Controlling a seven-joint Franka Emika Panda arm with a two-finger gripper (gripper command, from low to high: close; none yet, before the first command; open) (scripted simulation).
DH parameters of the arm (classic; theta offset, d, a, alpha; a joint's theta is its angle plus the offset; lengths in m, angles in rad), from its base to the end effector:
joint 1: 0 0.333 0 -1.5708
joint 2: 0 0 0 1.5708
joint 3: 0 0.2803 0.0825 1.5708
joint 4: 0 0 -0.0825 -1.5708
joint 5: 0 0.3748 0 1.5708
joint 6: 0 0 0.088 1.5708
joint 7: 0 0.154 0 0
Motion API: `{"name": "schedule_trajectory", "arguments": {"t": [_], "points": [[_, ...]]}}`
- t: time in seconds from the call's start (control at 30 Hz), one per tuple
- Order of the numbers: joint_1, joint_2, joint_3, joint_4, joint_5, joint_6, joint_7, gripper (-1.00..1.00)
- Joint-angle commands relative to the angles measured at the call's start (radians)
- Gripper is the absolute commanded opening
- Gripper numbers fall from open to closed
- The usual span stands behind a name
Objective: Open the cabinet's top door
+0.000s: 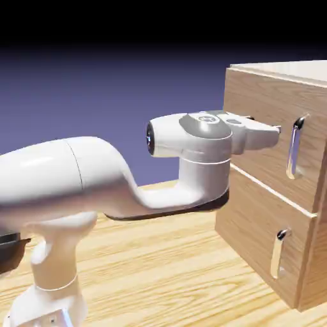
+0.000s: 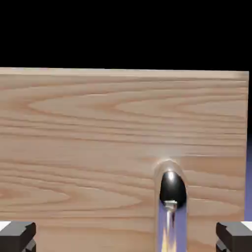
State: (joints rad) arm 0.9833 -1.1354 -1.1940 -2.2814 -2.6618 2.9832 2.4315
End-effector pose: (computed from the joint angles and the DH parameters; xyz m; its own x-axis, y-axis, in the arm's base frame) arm 0.4621 -0.1424 0.5056 0.0359 -0.6957 0.7174 0.0253 -0.7170 -0.6966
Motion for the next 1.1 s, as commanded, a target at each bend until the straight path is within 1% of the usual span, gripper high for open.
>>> {"name": "schedule_trajectory", "arguments": {"t": [0.0,0.13,0.2,0.37,0.4,0.43,0.67,0.77,0.9,1.07], "points": [[0.016,-0.009,-0.020,0.009,-0.044,-0.001,0.028,0.00],[0.079,-0.046,-0.098,0.043,-0.217,-0.004,0.138,0.00],[0.084,-0.049,-0.103,0.045,-0.229,-0.005,0.145,0.00],[0.249,-0.024,-0.168,0.177,-0.235,-0.028,0.141,0.00],[0.249,-0.024,-0.168,0.177,-0.235,-0.028,0.141,-1.00],[0.249,-0.024,-0.168,0.177,-0.235,-0.028,0.141,-1.00],[0.013,0.028,-0.038,-0.072,-0.193,-0.213,0.215,-1.00],[-0.054,0.106,0.010,-0.101,-0.235,-0.221,0.345,-1.00],[-0.199,0.181,0.122,-0.190,-0.222,-0.271,0.455,-1.00],[-0.380,0.192,0.281,-0.324,-0.113,-0.354,0.464,-1.00]]}}
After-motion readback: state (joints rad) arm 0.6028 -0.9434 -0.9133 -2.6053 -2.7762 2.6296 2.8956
